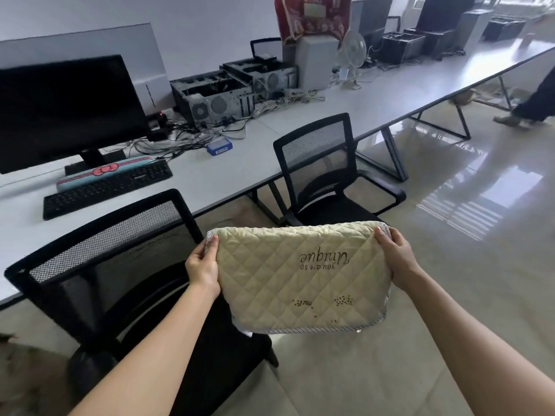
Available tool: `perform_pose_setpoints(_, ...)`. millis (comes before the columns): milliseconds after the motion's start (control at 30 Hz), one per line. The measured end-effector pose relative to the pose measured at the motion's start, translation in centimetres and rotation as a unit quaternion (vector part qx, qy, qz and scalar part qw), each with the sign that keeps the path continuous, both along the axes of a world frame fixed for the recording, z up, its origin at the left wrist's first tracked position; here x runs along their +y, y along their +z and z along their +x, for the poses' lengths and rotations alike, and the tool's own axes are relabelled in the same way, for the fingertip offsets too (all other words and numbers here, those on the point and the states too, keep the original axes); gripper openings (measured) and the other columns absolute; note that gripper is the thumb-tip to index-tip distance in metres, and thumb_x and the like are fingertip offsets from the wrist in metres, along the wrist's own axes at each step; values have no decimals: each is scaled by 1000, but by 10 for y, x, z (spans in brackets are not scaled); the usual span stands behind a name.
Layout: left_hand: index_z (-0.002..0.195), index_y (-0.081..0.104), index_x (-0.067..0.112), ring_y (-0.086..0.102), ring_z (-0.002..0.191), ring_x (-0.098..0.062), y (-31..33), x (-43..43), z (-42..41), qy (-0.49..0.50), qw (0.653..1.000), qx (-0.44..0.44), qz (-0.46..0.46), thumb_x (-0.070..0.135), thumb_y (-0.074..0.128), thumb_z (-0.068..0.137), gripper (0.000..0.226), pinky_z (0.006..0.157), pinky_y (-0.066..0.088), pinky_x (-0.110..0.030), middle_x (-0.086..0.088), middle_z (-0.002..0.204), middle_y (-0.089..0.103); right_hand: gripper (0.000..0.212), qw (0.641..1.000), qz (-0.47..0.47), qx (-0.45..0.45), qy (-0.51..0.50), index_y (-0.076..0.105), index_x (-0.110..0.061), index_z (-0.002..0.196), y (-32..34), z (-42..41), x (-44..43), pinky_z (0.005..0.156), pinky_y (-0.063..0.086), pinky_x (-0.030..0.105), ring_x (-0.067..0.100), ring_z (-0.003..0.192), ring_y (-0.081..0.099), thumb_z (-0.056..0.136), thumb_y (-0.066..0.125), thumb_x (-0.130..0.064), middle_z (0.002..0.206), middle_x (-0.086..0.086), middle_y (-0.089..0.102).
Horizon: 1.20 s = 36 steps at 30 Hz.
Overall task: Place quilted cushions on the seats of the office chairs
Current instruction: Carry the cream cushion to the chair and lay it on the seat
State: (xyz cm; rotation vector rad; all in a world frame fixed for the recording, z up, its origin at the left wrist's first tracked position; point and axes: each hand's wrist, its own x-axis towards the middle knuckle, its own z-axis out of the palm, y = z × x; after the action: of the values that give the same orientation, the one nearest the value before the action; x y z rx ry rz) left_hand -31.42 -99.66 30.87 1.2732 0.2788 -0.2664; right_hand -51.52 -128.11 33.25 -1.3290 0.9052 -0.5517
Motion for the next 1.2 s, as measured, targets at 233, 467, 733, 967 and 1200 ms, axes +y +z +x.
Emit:
perform_pose_setpoints(233,71,71,27,65,73,-11,1,-79,27,-21,1000,14,5,33,73,75,8,64,53,-31,4,81,69,19,1000,4,12,-15,53,-23,107,4,21,-73,82,51,38,14,85,59,90,55,-33,94,-5,60)
perform_pose_setpoints(467,65,73,34,67,65,-3,2,-142,38,-32,999,19,-3,33,72,76,11,55,52,-23,14,65,72,20,1000,5,-4,-5,56,-19,109,10,30,-133,57,53,23,12,77,62,91,55,-29,91,-3,63)
perform_pose_setpoints(733,81,70,23,62,77,-11,-10,-203,32,-14,1000,25,-11,26,70,79,4,73,52,-31,4,82,68,10,1000,-3,2,-1,60,-26,97,-7,31,-201,51,52,19,12,75,63,88,60,-29,91,-3,65)
perform_pose_setpoints(967,95,67,21,60,86,-16,-28,-269,11,47,998,38,0,27,70,79,18,84,50,-35,2,88,66,23,999,-7,30,38,59,-20,108,-19,38,-282,57,49,23,12,77,62,87,62,-30,90,-3,64)
perform_pose_setpoints(1200,110,64,13,58,77,-6,-48,-332,-14,102,994,43,5,25,68,81,32,69,49,-26,4,88,64,15,992,-20,62,110,57,-27,101,-19,45,-363,53,51,20,10,76,62,87,61,-30,88,-6,63)
